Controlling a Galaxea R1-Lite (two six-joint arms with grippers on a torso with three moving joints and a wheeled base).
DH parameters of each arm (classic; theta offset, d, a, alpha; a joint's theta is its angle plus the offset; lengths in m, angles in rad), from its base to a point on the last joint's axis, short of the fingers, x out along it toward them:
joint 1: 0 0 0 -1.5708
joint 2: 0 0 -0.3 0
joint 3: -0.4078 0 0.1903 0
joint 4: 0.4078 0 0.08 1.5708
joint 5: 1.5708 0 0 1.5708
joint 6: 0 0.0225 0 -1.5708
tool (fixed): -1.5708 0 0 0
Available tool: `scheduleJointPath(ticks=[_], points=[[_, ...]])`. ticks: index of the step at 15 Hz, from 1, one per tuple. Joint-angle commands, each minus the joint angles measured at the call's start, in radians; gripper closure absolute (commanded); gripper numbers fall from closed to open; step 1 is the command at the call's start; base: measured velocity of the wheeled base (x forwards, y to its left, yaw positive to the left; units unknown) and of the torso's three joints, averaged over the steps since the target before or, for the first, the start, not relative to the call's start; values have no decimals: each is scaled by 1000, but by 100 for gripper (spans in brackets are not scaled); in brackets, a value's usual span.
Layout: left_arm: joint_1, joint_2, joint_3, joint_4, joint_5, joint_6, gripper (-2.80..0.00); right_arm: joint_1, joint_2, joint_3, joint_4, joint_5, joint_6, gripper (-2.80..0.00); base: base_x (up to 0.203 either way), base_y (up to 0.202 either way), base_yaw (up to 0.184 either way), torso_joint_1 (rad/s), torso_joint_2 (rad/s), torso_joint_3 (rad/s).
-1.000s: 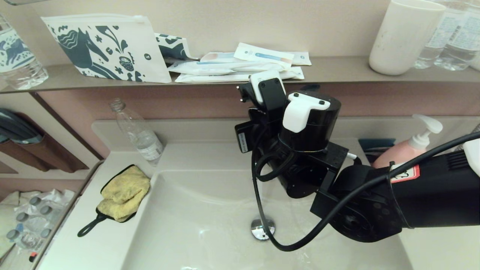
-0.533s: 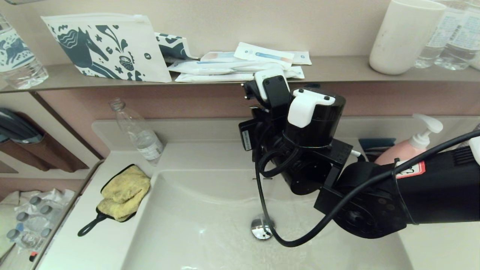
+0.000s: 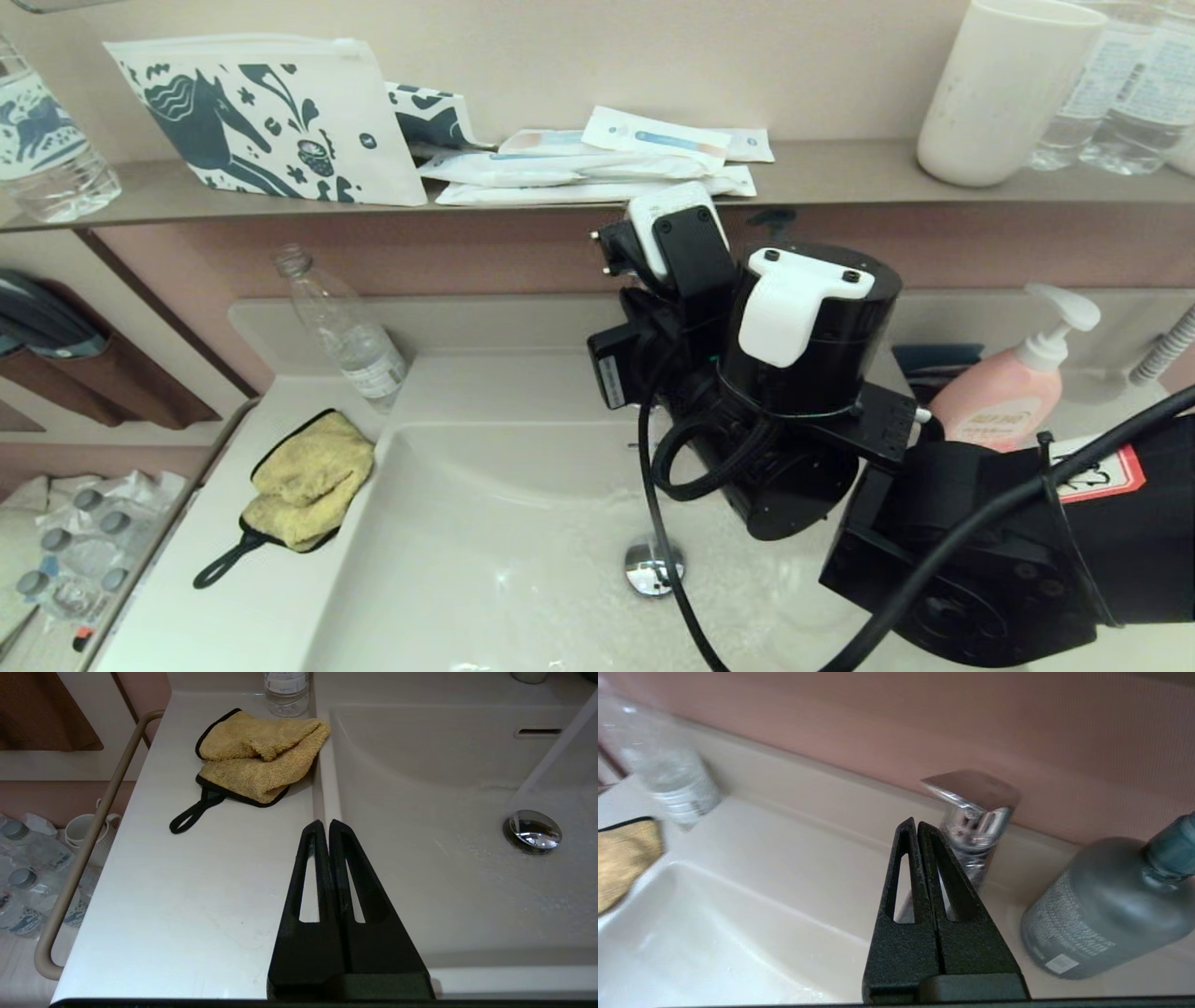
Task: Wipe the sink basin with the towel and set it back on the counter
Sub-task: Turn on the faucet
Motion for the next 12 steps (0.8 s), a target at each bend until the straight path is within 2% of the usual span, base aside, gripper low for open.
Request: scheduleJointPath(ticks=[1,7,12], points=[[0,0,0,0,0,0,0,9,-6,7,2,-3,-1,0,0,0,0,0,0,0],[0,0,0,0,0,0,0,0,-33,-36,2,-2,-3,0,0,0,0,0,0,0],[0,0,0,-1,0,0,0,-40,-34,-59,2,5,-17,0,0,0,0,0,0,0]])
